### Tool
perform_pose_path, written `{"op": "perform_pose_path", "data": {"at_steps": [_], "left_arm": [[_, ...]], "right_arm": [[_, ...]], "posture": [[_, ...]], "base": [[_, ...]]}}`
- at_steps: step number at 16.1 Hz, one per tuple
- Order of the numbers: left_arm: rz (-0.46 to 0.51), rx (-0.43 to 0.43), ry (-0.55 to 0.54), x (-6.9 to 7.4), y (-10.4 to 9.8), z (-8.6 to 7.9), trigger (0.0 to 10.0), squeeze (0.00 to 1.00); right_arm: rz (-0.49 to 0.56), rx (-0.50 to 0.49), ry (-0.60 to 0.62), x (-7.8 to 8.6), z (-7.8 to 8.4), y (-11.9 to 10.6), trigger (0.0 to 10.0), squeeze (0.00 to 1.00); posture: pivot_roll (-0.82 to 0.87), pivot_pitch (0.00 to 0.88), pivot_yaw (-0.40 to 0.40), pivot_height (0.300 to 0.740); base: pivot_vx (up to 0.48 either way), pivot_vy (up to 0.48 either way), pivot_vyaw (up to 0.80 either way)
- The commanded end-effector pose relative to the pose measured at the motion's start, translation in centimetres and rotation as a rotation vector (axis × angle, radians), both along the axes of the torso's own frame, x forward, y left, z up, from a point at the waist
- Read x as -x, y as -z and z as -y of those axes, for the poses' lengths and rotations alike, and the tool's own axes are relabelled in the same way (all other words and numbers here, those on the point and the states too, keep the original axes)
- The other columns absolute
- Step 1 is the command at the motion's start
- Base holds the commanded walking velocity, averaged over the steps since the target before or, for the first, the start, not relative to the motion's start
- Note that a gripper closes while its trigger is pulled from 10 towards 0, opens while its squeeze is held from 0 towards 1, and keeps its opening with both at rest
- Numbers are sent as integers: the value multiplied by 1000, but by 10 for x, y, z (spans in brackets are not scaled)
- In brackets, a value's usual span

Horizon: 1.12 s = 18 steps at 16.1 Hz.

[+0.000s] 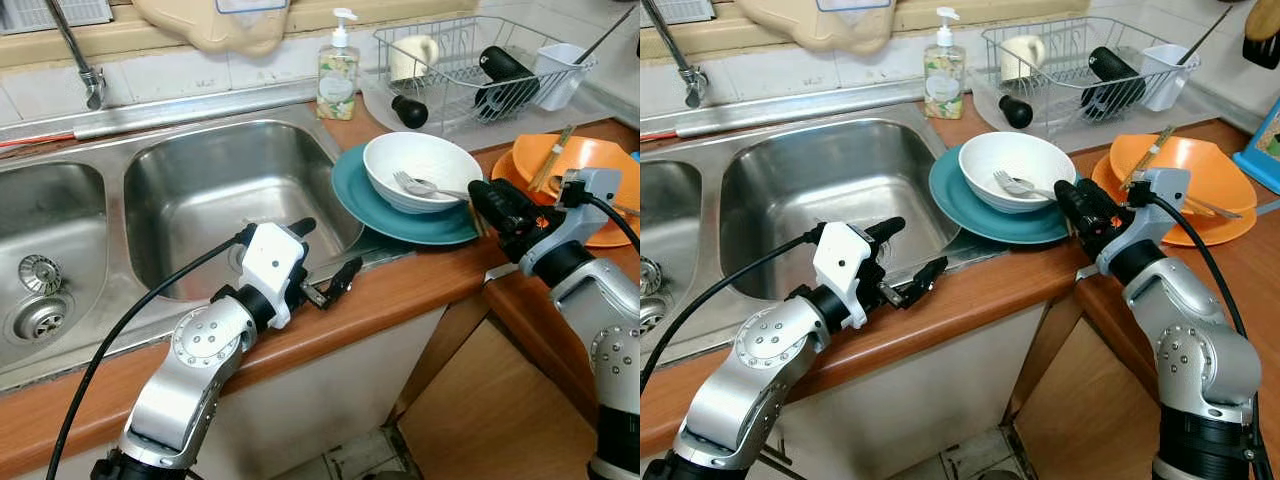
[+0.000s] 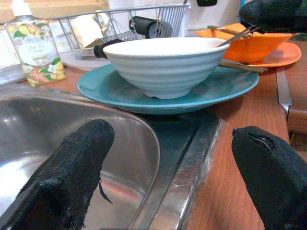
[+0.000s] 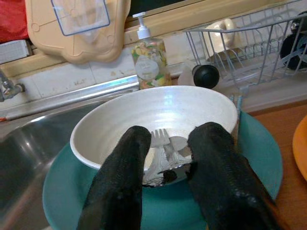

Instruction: Kitchen organization

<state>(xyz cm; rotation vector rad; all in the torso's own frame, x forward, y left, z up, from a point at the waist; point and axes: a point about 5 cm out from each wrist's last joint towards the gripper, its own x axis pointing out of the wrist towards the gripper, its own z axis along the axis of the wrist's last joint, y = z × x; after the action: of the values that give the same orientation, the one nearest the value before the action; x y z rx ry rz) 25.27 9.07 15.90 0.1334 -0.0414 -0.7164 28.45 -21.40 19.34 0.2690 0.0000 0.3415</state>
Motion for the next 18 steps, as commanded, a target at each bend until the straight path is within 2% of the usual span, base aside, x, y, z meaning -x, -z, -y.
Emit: {"op": "perform_pose_path", "data": {"at_steps": [1, 7, 11, 15, 16, 17, 18], "left_arm": [[16, 2, 34, 4, -4, 2, 10000, 0], [20, -8, 45, 5, -5, 2, 10000, 0], [73, -95, 42, 1, -6, 1, 10000, 0], [86, -98, 50, 0, -9, 3, 10000, 0], [94, -93, 47, -2, -10, 4, 10000, 0], [95, -93, 47, -2, -10, 4, 10000, 0], [95, -93, 50, -2, -10, 4, 10000, 0]], "right_arm": [[9, -13, -13, -1, -1, -6, 0, 0], [42, -20, -9, 1, 1, -13, 0, 0], [93, -4, 6, 4, 10, -28, 0, 0], [100, 12, -4, 5, 12, -30, 0, 0], [117, -31, -16, 7, 11, -35, 0, 0], [115, -29, -20, 8, 11, -35, 0, 0], [102, -7, -29, 8, 9, -33, 3608, 0]], "posture": [[-137, 0, -2, 740], [-142, 0, 3, 740], [-149, 0, 12, 740], [-155, 0, 17, 740], [-157, 0, 17, 740], [-158, 0, 19, 740], [-158, 0, 19, 740]], "base": [[0, 0, 0], [0, 0, 0], [0, 0, 0], [0, 0, 0], [0, 0, 0], [0, 0, 0], [0, 0, 0]]}}
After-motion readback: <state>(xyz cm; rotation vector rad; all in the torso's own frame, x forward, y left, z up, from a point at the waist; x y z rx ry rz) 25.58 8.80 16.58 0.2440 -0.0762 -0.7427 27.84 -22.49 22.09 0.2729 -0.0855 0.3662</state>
